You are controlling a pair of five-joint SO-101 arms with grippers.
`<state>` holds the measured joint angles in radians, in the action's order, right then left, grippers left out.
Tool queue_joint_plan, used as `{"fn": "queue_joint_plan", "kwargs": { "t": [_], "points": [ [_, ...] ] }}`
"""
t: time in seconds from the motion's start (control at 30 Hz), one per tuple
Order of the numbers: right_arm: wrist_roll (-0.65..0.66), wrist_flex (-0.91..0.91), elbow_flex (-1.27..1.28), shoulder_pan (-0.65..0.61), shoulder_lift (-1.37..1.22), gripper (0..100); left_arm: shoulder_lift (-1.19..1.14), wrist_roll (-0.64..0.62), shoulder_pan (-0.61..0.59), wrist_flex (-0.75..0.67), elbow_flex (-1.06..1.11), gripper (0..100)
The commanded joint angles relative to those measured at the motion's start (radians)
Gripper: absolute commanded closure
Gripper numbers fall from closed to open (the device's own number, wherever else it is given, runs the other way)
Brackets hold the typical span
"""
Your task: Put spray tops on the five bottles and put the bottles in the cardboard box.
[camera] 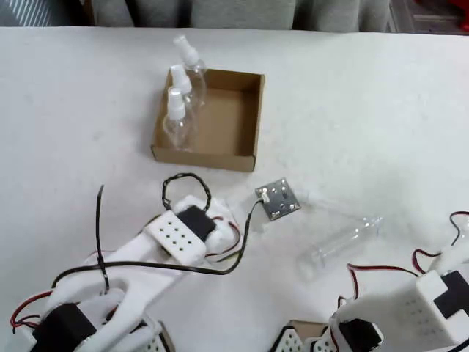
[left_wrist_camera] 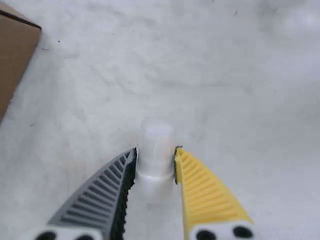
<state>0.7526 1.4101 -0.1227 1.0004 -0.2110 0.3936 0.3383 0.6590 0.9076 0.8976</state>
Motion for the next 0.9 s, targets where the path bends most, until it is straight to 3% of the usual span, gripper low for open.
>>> {"fn": "queue_joint_plan", "kwargs": {
  "t": [0.0, 0.3, 0.47, 0.87],
  "points": [
    [-0.011, -0.117, 0.044, -0.044, 0.056, 82.2, 0.05, -0.002, -0.013, -0.023, -0.002, 98],
    [-0.009, -0.191, 0.068, -0.09, 0.038, 81.8, 0.053, -0.002, -0.062, -0.023, -0.002, 98],
    [0.112, -0.185, 0.068, -0.11, -0.005, 81.8, 0.051, -0.002, -0.061, -0.023, -0.002, 98],
    [0.117, -0.186, -0.015, -0.091, -0.116, 81.7, 0.051, -0.002, -0.061, -0.023, -0.002, 98]
  ]
}}
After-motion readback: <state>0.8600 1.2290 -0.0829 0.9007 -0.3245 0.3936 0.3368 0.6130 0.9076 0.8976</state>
